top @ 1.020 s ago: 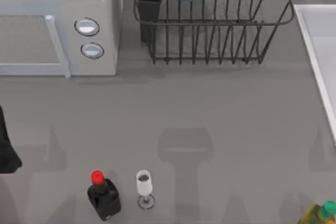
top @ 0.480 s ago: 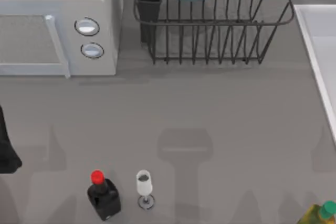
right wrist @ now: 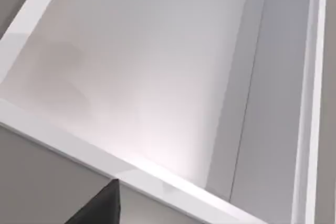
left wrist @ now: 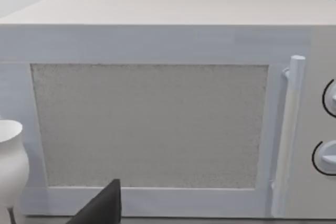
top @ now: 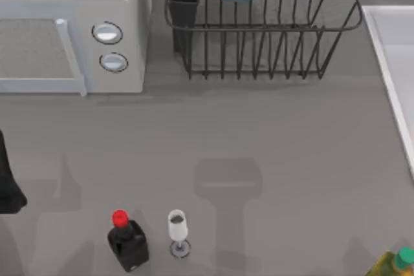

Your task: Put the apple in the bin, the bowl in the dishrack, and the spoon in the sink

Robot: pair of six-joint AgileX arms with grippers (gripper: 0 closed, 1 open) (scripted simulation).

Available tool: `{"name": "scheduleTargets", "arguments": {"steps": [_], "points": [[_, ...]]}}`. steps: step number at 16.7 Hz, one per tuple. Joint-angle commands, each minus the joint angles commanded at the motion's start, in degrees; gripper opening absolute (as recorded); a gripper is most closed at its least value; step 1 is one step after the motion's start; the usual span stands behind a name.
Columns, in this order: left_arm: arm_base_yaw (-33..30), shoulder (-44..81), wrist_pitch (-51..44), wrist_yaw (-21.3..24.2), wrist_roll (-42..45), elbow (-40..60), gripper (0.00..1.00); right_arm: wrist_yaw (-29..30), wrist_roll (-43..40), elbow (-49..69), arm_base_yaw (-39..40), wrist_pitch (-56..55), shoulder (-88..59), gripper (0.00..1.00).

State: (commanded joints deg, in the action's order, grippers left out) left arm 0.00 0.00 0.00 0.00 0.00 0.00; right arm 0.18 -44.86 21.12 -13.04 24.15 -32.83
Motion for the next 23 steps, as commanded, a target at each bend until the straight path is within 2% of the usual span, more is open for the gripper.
{"name": "scheduleTargets", "arguments": {"steps": [6,12,16,23], "points": [[0.00,0.00,0.00,0.00,0.00,0.00,1.00,0.58,-34.91,14.68,-9.70,18.18,-24.26,1.00],[0.00,0.00,0.00,0.00,0.00,0.00,1.00,0.49,-59.86,26.28,-17.05,31.53,-42.20,1.00],[0.00,0.00,0.00,0.00,0.00,0.00,1.00,0.17,-68.05,30.24,-19.47,35.77,-47.95,1.00],[0.00,0.00,0.00,0.00,0.00,0.00,1.00,0.13,-68.67,30.33,-19.45,35.88,-48.36,1.00]]}}
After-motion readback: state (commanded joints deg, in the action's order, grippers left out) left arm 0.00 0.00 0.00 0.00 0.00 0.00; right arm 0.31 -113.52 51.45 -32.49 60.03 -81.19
